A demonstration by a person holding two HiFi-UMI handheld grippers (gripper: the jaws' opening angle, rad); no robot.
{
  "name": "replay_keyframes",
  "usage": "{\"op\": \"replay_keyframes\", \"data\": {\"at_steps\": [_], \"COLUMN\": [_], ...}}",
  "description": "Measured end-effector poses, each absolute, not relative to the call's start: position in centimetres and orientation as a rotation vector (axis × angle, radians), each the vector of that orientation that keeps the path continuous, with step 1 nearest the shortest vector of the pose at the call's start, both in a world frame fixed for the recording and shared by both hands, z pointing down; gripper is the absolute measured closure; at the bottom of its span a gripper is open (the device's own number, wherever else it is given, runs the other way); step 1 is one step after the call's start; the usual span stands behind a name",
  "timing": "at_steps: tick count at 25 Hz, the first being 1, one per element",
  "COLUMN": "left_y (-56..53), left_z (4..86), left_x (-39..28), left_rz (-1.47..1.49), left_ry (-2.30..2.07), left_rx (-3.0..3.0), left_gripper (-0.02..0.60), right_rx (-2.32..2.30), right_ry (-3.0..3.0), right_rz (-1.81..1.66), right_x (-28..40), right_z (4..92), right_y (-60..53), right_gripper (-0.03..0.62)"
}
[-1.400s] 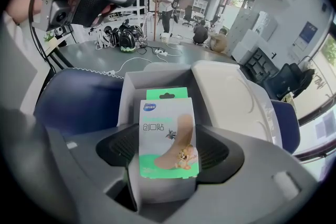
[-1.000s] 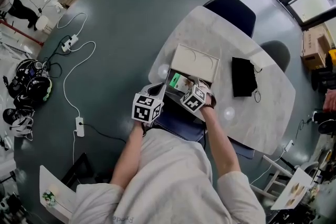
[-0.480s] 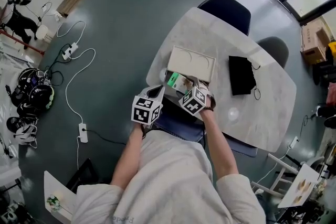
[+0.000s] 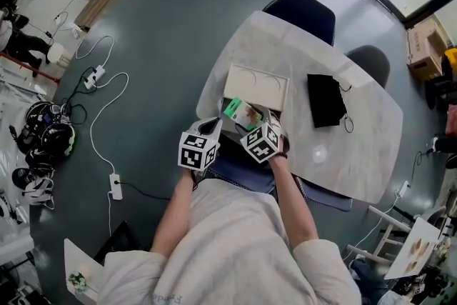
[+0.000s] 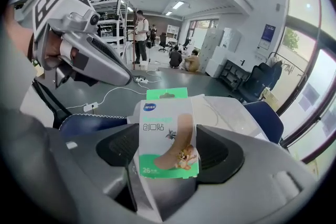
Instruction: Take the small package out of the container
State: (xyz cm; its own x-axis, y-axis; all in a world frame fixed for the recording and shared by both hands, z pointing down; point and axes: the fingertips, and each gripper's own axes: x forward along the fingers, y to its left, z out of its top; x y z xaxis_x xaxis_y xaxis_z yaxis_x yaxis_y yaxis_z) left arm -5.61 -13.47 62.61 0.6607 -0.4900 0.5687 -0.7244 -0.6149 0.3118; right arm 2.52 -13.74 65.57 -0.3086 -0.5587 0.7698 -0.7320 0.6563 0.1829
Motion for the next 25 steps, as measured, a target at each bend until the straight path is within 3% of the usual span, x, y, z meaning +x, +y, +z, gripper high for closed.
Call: {"op": "replay_keyframes", "data": {"at_steps": [25], "left_y": [-12.5], "left_z": [63.2], "left_x": [-5.2], "left_rz": [0.636], "left_ry": [-0.917], "left_rx": [2.357], "left_gripper": [0.529], "right_rx": [1.421], "right_ry": [-2.143], "right_rz": [0.43], "right_x": [3.1], "right_z": [63.2], "right_y": [-12.7], "right_gripper": [0.264]}}
